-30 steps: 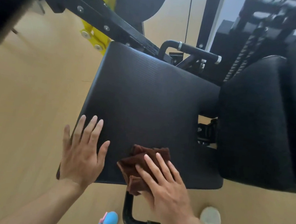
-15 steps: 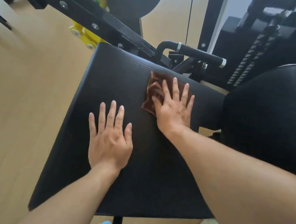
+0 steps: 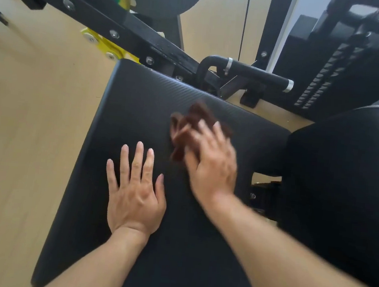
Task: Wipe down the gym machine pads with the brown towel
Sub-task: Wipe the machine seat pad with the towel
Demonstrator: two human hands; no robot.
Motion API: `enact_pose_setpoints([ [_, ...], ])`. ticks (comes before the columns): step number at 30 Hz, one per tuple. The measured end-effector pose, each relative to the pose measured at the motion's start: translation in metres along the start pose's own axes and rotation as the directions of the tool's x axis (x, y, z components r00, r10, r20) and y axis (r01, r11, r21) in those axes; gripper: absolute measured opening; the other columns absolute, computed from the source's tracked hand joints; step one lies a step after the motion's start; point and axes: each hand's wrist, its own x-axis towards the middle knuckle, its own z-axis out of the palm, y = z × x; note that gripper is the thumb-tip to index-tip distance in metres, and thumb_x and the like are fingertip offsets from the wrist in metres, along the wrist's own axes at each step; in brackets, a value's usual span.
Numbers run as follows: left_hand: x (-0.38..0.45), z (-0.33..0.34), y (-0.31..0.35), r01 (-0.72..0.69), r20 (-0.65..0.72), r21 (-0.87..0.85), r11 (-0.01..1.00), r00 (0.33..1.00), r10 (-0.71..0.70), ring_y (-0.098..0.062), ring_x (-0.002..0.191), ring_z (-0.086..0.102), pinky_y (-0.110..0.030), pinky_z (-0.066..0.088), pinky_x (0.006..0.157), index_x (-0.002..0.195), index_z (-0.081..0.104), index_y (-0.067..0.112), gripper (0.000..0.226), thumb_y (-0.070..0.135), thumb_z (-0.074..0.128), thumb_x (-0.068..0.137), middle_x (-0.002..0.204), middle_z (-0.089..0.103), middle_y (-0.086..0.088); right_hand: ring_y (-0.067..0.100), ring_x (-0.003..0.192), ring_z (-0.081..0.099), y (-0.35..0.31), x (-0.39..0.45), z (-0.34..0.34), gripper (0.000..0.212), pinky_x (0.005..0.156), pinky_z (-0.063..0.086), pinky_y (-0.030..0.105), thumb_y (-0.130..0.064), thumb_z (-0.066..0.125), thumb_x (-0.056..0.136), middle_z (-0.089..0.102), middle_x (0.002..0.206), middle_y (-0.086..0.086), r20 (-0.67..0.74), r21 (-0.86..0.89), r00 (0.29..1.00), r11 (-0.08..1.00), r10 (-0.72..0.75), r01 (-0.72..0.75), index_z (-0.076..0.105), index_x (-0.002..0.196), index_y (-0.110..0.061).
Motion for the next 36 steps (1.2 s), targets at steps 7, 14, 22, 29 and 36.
enact_pose_setpoints([
  [7, -0.002, 0.000, 0.000, 0.006, -0.020, -0.017, 1.000, 1.000, -0.007, -0.029, 0.157, 0.010, -0.058, 0.009, 0.125, 0.156, 0.035, 0.012, 0.061, 0.037, 0.031, 0.101, 0.167, 0.025, -0.007, 0.031, 0.157, 0.014, -0.004, 0.011, 0.019, 0.052, 0.124, 0.012, 0.057, -0.043, 0.044, 0.103, 0.028, 0.167, -0.004, 0.181, -0.250, 0.958, 0.932, -0.222, 0.263, 0.040, 0.154, -0.034],
  [14, -0.004, -0.001, 0.001, 0.038, -0.016, -0.035, 0.999, 0.999, -0.039, -0.026, 0.158, 0.005, -0.054, 0.003, 0.126, 0.156, 0.032, 0.012, 0.063, 0.039, 0.027, 0.100, 0.168, 0.022, -0.005, 0.030, 0.158, 0.000, 0.075, 0.048, -0.018, 0.061, 0.127, 0.005, 0.053, -0.025, 0.040, 0.107, 0.012, 0.171, 0.000, -0.085, -0.358, 0.955, 0.885, 0.285, -0.296, 0.016, 0.163, -0.030],
  [22, -0.004, 0.000, 0.001, 0.027, -0.029, -0.037, 0.999, 0.999, -0.028, -0.028, 0.157, 0.006, -0.055, 0.003, 0.126, 0.156, 0.032, 0.012, 0.062, 0.040, 0.025, 0.101, 0.168, 0.022, -0.006, 0.027, 0.157, 0.010, 0.052, 0.038, -0.010, 0.050, 0.127, 0.013, 0.049, -0.016, 0.045, 0.104, 0.030, 0.166, -0.002, -0.227, -0.099, 0.874, 0.883, 0.429, -0.459, 0.043, 0.153, -0.027],
  [29, -0.004, -0.002, 0.000, 0.023, -0.027, -0.015, 1.000, 0.999, -0.024, -0.030, 0.157, 0.008, -0.057, 0.006, 0.125, 0.154, 0.036, 0.011, 0.062, 0.040, 0.027, 0.100, 0.167, 0.024, -0.007, 0.021, 0.154, 0.026, 0.003, 0.003, 0.017, 0.044, 0.127, 0.015, 0.041, -0.027, 0.046, 0.102, 0.043, 0.160, -0.001, 0.157, -0.037, 0.945, 0.955, -0.287, 0.296, 0.054, 0.145, -0.022],
  [36, -0.005, -0.001, 0.000, 0.029, -0.024, -0.029, 0.999, 0.999, -0.030, -0.027, 0.158, 0.003, -0.056, 0.004, 0.125, 0.158, 0.027, 0.013, 0.063, 0.041, 0.024, 0.101, 0.169, 0.019, -0.005, 0.016, 0.158, 0.004, 0.063, 0.088, -0.020, 0.054, 0.127, -0.010, 0.044, -0.041, 0.032, 0.107, 0.022, 0.169, -0.007, 0.085, -0.192, 0.946, 0.937, 0.312, -0.292, 0.028, 0.159, -0.029],
])
